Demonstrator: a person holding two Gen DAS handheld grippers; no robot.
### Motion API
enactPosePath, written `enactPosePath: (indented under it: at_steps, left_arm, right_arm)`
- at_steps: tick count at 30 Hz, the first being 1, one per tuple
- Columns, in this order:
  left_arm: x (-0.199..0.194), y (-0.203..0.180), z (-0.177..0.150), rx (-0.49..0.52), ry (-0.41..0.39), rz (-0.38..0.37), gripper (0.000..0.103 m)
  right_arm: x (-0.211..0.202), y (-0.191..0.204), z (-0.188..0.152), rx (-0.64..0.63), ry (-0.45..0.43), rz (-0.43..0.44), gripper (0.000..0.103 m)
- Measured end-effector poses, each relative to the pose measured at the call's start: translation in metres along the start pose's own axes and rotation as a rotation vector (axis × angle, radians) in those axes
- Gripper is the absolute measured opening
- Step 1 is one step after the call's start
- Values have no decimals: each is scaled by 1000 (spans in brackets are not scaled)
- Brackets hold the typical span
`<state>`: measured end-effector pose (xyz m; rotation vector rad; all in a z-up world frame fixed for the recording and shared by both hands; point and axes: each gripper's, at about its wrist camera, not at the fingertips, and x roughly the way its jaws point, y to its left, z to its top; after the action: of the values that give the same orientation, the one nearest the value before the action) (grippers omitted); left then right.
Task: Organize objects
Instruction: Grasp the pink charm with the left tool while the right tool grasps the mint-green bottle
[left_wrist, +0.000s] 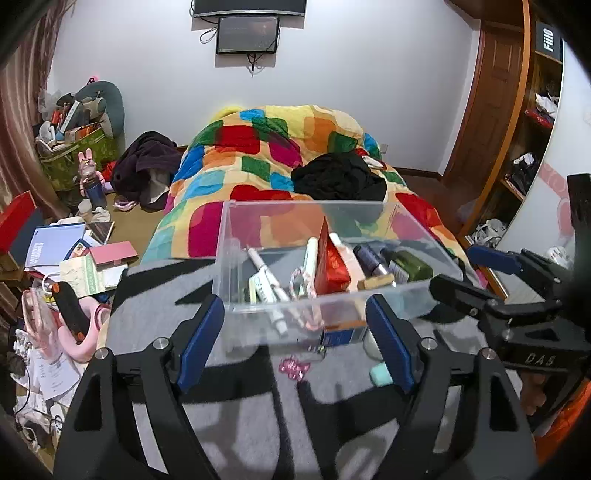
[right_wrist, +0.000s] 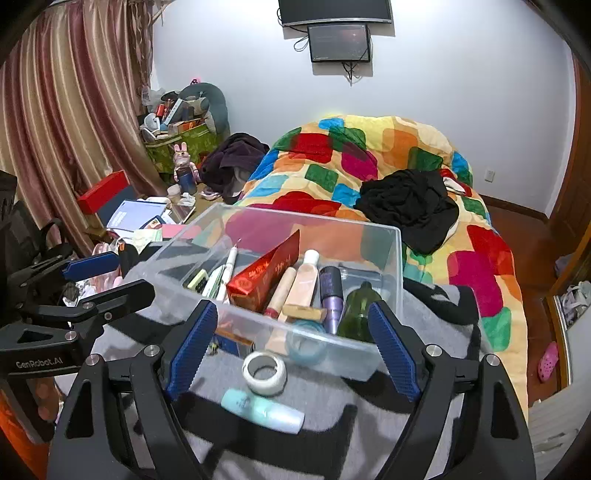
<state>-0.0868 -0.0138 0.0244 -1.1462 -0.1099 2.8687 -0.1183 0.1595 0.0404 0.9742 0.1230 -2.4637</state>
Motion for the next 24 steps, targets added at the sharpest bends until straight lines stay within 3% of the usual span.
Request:
enactPosePath:
  at_steps: [9, 15, 19, 24]
  left_arm:
    - [14, 11, -42, -21, 110, 12, 83]
    - [42, 14, -58, -28, 199, 2, 82]
    - [59, 9, -55, -11, 235, -14, 70]
    - [81, 0, -46, 48, 296, -17, 63]
  right_arm:
    - [3, -14, -32, 31, 69, 20, 82]
    - [32, -17, -58, 23, 181, 37, 84]
    - [43, -15, -65, 21, 211, 76, 84]
    - [53, -4, -64, -25, 230, 93, 83]
